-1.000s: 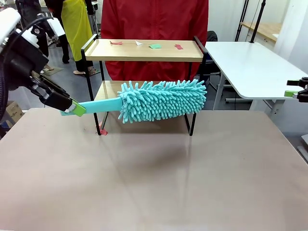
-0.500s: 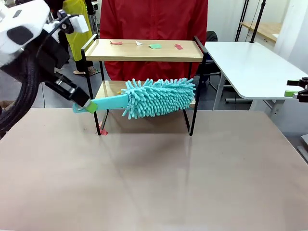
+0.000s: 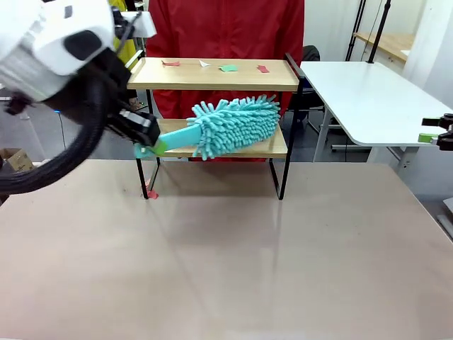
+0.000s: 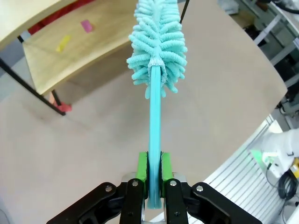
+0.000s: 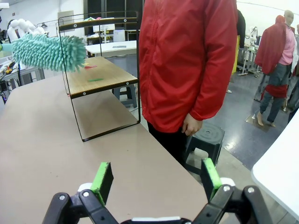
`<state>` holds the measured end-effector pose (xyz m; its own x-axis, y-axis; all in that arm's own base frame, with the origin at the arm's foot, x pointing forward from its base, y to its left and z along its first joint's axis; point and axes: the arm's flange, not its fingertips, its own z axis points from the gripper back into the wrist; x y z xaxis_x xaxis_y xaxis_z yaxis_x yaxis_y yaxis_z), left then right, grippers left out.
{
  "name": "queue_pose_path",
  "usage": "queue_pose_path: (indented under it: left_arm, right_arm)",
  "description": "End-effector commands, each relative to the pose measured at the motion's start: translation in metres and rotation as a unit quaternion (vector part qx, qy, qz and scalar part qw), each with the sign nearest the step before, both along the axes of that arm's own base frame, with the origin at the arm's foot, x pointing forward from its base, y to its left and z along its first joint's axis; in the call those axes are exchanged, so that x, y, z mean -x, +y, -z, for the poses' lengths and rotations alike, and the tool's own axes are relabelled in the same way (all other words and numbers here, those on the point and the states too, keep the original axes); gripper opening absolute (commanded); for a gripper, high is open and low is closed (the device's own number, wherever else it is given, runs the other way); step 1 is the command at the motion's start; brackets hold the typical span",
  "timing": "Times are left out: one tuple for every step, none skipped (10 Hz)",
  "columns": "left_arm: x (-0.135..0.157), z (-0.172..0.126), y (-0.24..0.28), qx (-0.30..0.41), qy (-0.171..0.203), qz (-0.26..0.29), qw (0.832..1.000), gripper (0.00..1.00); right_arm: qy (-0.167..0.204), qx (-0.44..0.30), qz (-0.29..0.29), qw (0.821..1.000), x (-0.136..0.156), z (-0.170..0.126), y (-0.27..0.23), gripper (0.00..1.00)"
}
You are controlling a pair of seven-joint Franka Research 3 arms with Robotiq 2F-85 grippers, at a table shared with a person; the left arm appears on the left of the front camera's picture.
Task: Clean the shelf.
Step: Clean the specific section of the Shelf indicated by the human with the Duster.
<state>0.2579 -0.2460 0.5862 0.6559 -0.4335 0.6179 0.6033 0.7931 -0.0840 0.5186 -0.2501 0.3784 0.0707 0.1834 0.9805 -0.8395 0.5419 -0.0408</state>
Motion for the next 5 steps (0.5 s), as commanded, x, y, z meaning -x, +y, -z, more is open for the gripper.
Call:
queue_pose_path:
  left_arm:
    - [-0.017,-0.002,-0.036,-0.001,-0.022,-0.028,0.999,0.14]
    - [-0.022,-0.001,-0.049,-0.009,-0.028,-0.048,0.998,0.14]
    - [-0.028,0.001,-0.063,-0.03,-0.036,-0.074,0.996,0.14]
    - [-0.033,0.003,-0.079,-0.032,-0.039,-0.088,0.995,0.14]
    - [-0.04,0.005,-0.098,-0.036,-0.026,-0.078,0.996,0.14]
  right_arm:
    - [0.004,0.004,0.007,1.0,-0.001,-0.008,0.003,1.0]
    - [0.004,0.004,0.007,1.0,-0.001,-0.008,0.003,1.0]
    - [0.004,0.004,0.007,1.0,-0.001,-0.008,0.003,1.0]
    - [0.004,0.004,0.007,1.0,-0.001,-0.008,0.003,1.0]
    - [0.004,0.004,0.007,1.0,-0.001,-0.008,0.003,1.0]
